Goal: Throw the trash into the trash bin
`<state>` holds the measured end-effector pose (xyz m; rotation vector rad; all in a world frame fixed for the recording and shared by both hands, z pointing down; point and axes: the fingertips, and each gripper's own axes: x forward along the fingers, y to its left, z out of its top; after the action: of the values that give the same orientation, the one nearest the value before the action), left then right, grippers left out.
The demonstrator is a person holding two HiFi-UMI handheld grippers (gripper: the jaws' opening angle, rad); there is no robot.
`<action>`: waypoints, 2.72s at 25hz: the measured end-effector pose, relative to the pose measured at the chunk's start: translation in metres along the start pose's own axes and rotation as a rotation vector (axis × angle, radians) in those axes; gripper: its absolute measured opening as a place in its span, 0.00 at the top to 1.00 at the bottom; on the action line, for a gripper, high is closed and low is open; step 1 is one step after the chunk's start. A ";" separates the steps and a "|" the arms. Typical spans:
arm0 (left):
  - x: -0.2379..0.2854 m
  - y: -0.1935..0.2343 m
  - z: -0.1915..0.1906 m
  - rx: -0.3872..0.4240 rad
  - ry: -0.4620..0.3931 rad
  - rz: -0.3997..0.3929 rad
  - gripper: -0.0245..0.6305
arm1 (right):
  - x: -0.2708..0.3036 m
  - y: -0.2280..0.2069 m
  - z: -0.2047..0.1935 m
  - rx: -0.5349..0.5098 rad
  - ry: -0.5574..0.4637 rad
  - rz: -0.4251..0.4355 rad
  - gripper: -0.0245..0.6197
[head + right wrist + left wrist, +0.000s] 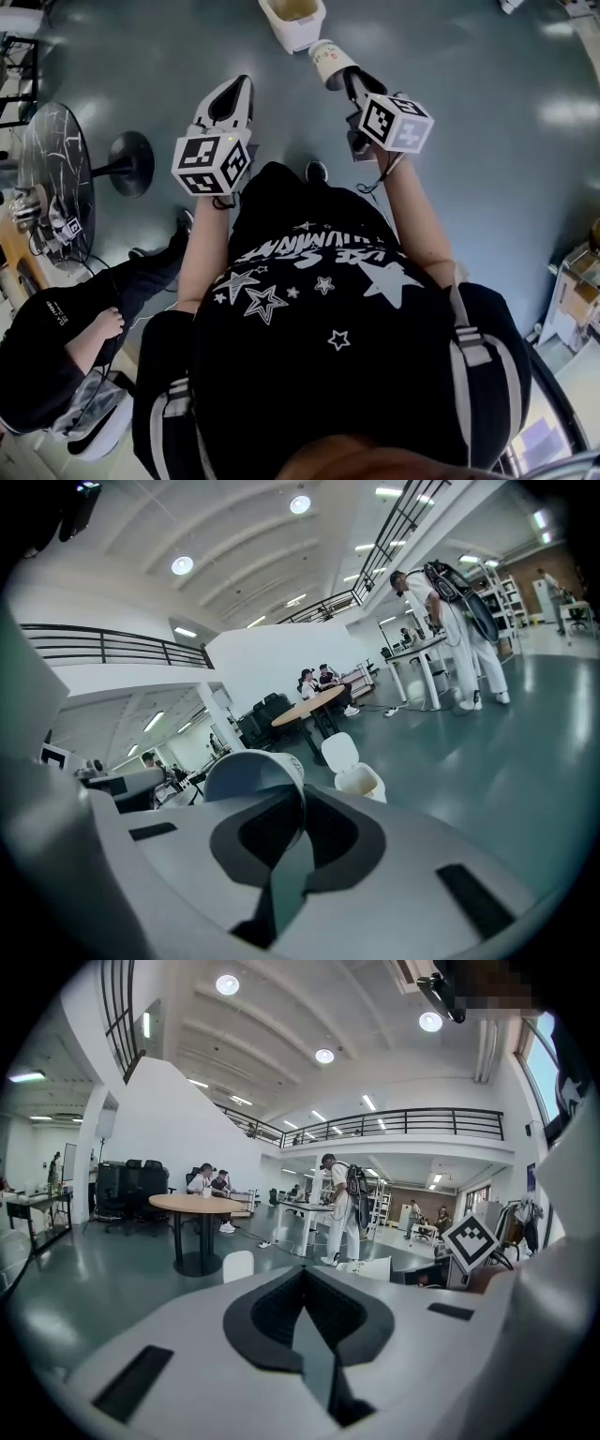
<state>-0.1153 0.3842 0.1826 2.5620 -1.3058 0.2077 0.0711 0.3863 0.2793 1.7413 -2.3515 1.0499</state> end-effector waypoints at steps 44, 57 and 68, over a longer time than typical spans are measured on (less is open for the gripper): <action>0.227 0.251 0.031 -0.155 0.107 -0.195 0.95 | 0.273 0.000 0.101 0.024 0.054 -0.289 0.94; 0.294 0.236 0.038 -0.154 0.118 -0.099 0.95 | 0.319 -0.065 0.126 0.052 0.105 -0.199 0.94; 0.392 0.224 0.007 -0.135 0.209 -0.014 0.95 | 0.371 -0.150 0.134 0.015 0.255 -0.142 0.94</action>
<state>-0.0664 -0.0470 0.3075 2.3640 -1.1826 0.3606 0.1086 -0.0168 0.3994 1.6391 -2.0438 1.1894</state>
